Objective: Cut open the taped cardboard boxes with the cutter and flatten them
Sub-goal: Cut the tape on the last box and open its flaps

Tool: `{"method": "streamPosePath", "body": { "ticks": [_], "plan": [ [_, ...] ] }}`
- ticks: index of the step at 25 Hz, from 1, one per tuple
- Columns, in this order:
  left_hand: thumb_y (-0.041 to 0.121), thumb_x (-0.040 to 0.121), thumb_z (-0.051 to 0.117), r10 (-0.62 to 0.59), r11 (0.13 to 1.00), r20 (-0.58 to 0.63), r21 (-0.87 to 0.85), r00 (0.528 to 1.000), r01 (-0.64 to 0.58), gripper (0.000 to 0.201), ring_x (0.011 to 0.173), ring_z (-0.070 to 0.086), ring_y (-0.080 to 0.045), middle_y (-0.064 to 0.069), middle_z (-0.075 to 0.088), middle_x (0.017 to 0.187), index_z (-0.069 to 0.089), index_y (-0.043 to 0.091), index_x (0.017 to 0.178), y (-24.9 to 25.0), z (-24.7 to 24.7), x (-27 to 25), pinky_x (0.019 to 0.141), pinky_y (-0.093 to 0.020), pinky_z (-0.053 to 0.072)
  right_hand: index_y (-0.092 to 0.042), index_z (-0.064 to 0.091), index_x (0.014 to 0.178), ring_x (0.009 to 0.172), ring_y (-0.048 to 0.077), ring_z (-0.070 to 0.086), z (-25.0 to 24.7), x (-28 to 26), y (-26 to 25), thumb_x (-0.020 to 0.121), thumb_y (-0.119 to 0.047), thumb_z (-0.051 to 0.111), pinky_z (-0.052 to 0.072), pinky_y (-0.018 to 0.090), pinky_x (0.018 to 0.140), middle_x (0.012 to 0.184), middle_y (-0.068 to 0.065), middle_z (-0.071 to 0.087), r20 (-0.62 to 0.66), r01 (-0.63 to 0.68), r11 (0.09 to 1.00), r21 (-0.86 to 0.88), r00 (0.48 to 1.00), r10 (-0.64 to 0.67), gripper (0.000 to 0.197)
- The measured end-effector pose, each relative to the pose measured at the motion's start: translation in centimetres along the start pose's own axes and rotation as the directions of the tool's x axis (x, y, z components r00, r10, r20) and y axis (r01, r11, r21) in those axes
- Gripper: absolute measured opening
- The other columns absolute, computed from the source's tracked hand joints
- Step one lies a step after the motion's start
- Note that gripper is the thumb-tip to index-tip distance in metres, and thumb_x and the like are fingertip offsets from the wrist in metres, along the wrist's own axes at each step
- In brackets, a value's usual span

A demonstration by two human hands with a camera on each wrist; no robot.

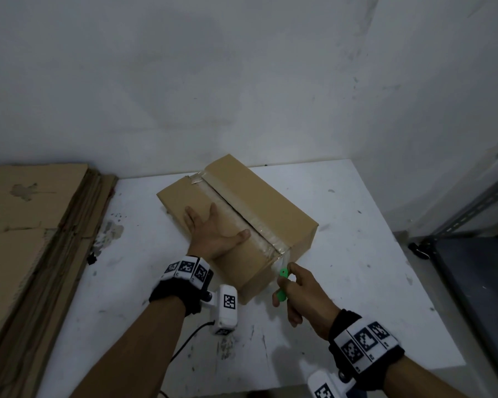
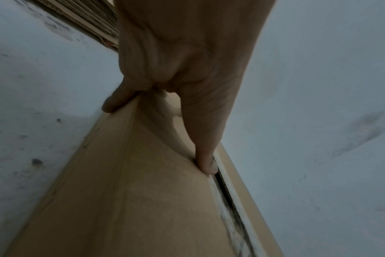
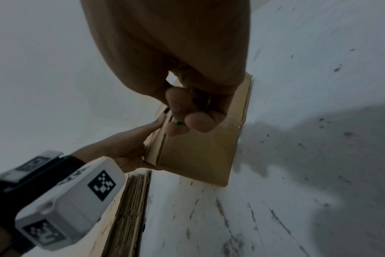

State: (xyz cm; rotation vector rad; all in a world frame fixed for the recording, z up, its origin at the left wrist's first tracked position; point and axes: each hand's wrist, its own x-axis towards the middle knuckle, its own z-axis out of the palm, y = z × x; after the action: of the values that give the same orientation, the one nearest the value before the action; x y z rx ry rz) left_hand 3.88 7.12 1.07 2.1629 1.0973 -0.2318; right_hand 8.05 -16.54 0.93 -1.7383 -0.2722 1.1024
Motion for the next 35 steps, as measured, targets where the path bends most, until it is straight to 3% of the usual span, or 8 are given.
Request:
{"method": "streamPosePath", "body": {
  "ticks": [8,13,19,21,24,27,31,35],
  "plan": [
    [0.079,0.074,0.061,-0.015,0.997,0.023,0.074,1.0,0.013,0.119,0.141,-0.039,-0.038,-0.022,-0.041,0.152,-0.006,0.031,0.159,0.9,0.1,0.3,0.121,-0.05,-0.006,-0.006,0.048,0.109,0.035,0.024,0.039,1.1,-1.2,0.5,0.106,-0.016,0.039,0.051,0.033,0.046,0.08,0.018,0.07,0.168,-0.075,0.994,0.084,0.984,0.06,0.014],
    [0.081,0.073,0.059,0.028,0.998,0.015,0.047,0.999,-0.029,0.117,0.141,-0.039,-0.036,-0.02,-0.04,0.154,-0.004,0.033,0.159,0.7,0.4,0.0,0.122,-0.052,-0.005,-0.008,0.047,0.107,0.036,0.024,0.037,2.3,-0.9,0.8,0.105,-0.013,0.037,0.051,0.034,0.048,0.077,0.016,0.068,0.135,-0.074,0.978,0.195,0.99,0.048,0.012],
    [0.081,0.072,0.061,0.04,0.999,0.002,-0.017,0.999,-0.04,0.118,0.141,-0.04,-0.033,-0.016,-0.042,0.154,-0.002,0.033,0.159,0.3,0.5,-0.1,0.121,-0.051,-0.005,-0.01,0.048,0.103,0.035,0.026,0.043,1.4,-2.7,0.4,0.105,-0.016,0.042,0.049,0.033,0.047,0.076,0.019,0.066,0.376,-0.103,0.993,0.064,0.924,0.072,0.009],
    [0.079,0.069,0.067,0.03,0.998,-0.03,-0.059,0.999,-0.032,0.123,0.141,-0.041,-0.033,-0.012,-0.046,0.152,-0.003,0.033,0.159,0.5,0.6,-0.5,0.121,-0.05,-0.002,-0.008,0.048,0.105,0.037,0.026,0.045,0.5,-2.7,-0.6,0.105,-0.017,0.04,0.048,0.033,0.046,0.074,0.019,0.065,0.315,-0.051,0.998,0.026,0.948,0.04,0.012],
    [0.078,0.056,0.076,-0.083,0.988,-0.071,-0.134,0.994,0.073,0.142,0.143,-0.034,-0.041,-0.009,-0.052,0.147,-0.016,0.035,0.156,0.2,0.7,-0.5,0.119,-0.061,0.009,-0.007,0.051,0.099,0.046,0.025,0.05,-2.4,-0.1,-3.5,0.104,-0.017,0.04,0.047,0.035,0.051,0.071,0.021,0.066,0.023,0.176,0.971,-0.161,0.984,-0.175,0.015],
    [0.078,0.049,0.08,-0.112,0.976,-0.038,-0.19,0.993,0.103,0.15,0.15,-0.003,-0.046,-0.01,-0.049,0.149,-0.02,0.039,0.153,-0.3,0.5,0.2,0.119,-0.057,0.023,-0.012,0.046,0.089,0.061,0.025,0.058,-4.9,5.2,-7.0,0.099,-0.02,0.047,0.042,0.034,0.057,0.07,0.012,0.062,-0.211,0.275,0.814,-0.512,0.878,-0.429,0.013],
    [0.083,0.043,0.079,-0.065,0.992,-0.013,-0.11,0.998,0.064,0.151,0.149,0.014,-0.044,-0.013,-0.038,0.156,-0.011,0.039,0.156,-0.9,-0.2,1.8,0.119,-0.051,0.028,-0.012,0.039,0.093,0.089,0.033,0.054,-5.9,11.9,-9.6,0.1,-0.02,0.043,0.039,0.036,0.067,0.092,0.013,0.056,-0.194,0.169,0.637,-0.752,0.867,-0.46,0.012],
    [0.092,0.026,0.072,-0.014,0.999,0.061,0.049,0.998,0.011,0.163,0.152,0.006,-0.04,-0.016,-0.027,0.161,-0.009,0.038,0.157,-1.2,-2.1,3.4,0.121,-0.049,0.024,-0.011,0.038,0.096,0.081,0.03,0.054,-4.9,13.1,-9.0,0.101,-0.018,0.04,0.04,0.035,0.069,0.094,0.013,0.057,-0.142,0.179,0.678,-0.713,0.91,-0.39,0.009]
  ]
}}
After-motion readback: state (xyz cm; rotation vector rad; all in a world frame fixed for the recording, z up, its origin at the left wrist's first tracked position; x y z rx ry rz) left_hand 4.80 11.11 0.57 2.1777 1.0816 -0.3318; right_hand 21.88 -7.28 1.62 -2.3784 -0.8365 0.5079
